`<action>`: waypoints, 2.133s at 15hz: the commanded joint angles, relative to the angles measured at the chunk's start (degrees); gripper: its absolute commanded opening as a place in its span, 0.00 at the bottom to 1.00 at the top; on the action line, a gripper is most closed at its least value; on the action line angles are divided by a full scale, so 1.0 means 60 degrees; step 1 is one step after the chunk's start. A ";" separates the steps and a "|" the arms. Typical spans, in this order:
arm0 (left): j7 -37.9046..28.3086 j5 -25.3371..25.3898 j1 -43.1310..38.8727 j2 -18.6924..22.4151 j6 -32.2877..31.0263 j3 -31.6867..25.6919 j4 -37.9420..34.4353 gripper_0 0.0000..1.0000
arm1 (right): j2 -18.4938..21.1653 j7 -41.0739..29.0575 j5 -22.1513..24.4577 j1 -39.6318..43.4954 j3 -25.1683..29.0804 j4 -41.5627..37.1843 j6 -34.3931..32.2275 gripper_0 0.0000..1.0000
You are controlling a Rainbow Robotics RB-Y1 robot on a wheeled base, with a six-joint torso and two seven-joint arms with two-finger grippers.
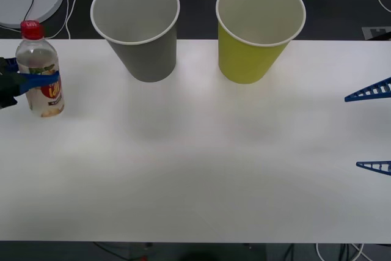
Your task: Put the can into the green bin and the plastic bottle into the gray bin
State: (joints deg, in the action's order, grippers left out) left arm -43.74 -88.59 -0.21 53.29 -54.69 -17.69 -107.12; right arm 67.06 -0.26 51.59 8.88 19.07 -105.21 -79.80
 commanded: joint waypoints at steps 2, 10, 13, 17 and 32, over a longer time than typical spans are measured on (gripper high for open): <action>-0.0912 -0.0118 0.0754 0.0640 -0.0816 -0.0099 -0.0003 0.00 | 0.0000 0.0000 0.0000 0.0000 0.0000 0.0000 0.0000 1.00; -0.1381 -0.0924 0.2174 0.0977 -0.2266 -0.0084 0.0041 0.00 | 0.0000 0.0000 0.0000 0.0000 0.0000 0.0000 0.0000 1.00; -0.1703 -0.0982 0.2629 0.1358 -0.2574 0.0165 0.0055 0.00 | 0.0000 0.0000 0.0000 0.0000 0.0000 0.0000 0.0000 1.00; -0.1879 -0.0206 0.3757 0.2061 -0.2574 0.1234 0.0949 0.00 | 0.0000 0.0000 0.0000 0.0000 0.0000 0.0000 0.0000 1.00; -0.1762 0.0585 1.0187 0.3569 -0.3672 0.7064 0.3659 0.00 | 0.0000 0.0000 0.0000 0.0000 0.0000 0.0000 0.0000 1.00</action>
State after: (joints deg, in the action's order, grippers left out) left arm -54.20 -85.16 58.98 74.69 -76.61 22.84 -85.85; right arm 67.06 -0.26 51.59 8.88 19.07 -105.21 -79.80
